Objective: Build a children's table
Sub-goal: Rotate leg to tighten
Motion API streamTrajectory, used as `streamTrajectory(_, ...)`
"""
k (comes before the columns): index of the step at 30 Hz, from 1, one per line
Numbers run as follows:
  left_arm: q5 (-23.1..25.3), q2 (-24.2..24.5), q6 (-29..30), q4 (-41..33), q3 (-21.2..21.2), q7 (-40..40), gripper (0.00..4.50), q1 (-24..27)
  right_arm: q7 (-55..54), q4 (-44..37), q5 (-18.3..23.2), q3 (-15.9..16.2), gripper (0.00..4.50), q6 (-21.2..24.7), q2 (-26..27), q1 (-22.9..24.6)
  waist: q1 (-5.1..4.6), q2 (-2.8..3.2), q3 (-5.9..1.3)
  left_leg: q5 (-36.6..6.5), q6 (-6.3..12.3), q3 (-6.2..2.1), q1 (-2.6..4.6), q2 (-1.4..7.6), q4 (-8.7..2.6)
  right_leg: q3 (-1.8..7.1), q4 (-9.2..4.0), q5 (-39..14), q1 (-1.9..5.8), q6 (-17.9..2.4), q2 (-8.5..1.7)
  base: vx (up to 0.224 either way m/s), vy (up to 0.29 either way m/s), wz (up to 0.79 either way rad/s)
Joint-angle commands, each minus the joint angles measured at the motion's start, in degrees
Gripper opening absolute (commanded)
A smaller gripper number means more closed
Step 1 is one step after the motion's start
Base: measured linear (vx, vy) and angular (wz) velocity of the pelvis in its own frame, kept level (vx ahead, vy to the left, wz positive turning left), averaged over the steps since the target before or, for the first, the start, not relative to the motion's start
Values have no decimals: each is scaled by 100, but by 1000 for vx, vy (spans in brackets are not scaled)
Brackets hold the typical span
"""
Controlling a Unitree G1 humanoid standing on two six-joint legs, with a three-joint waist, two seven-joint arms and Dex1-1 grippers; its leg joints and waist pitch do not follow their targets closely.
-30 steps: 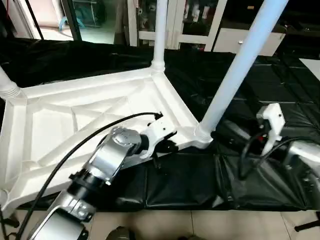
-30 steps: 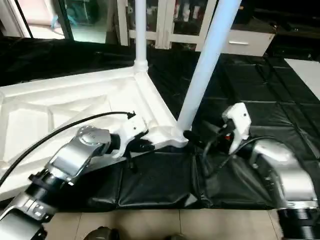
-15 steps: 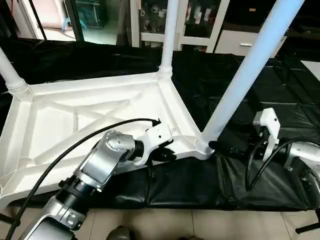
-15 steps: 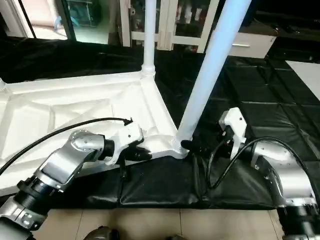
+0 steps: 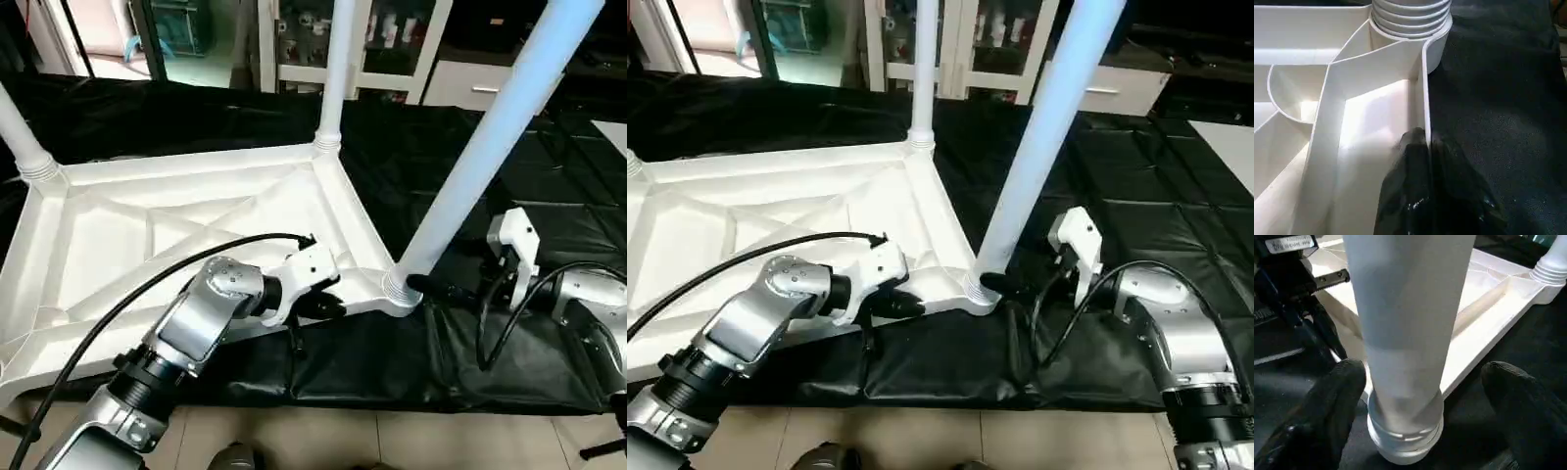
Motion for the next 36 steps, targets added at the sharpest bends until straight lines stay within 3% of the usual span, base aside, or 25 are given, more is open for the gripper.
streamTrajectory(1, -222, -58, -67, -376, -38, -164, 0, -43, 80, 52, -45, 69, 370, -80, -57, -97, 1, -85, -502, -883, 443, -187, 179, 443, -380, 323, -412, -999, 270, -1311, -457, 0, 0, 0)
streamTrajectory(21, -205, 7, -144, -275, -118, -214, 0, -129, 372, 401, -175, 268, 194, -305, 1, -273, -13, -67, -486, -987, 402, -195, 185, 446, -387, 322, -418, -1045, 261, -1324, -451, 0, 0, 0)
streamTrajectory(31, -185, -2, -130, -246, -146, -183, 0, -143, 271, 370, -167, 238, 189, -230, 138, -199, -26, -69, -480, -1015, 394, -197, 176, 443, -392, 321, -422, -1087, 264, -1327, -451, 0, 0, 0)
streamTrajectory(36, -69, -187, -66, 97, -77, 155, 0, -314, -1021, 737, -601, 143, 188, -6, 535, -191, -56, -52, -464, -1217, 241, -203, 199, 435, -416, 318, -469, -1370, 230, -1254, -444, 0, 0, 0)
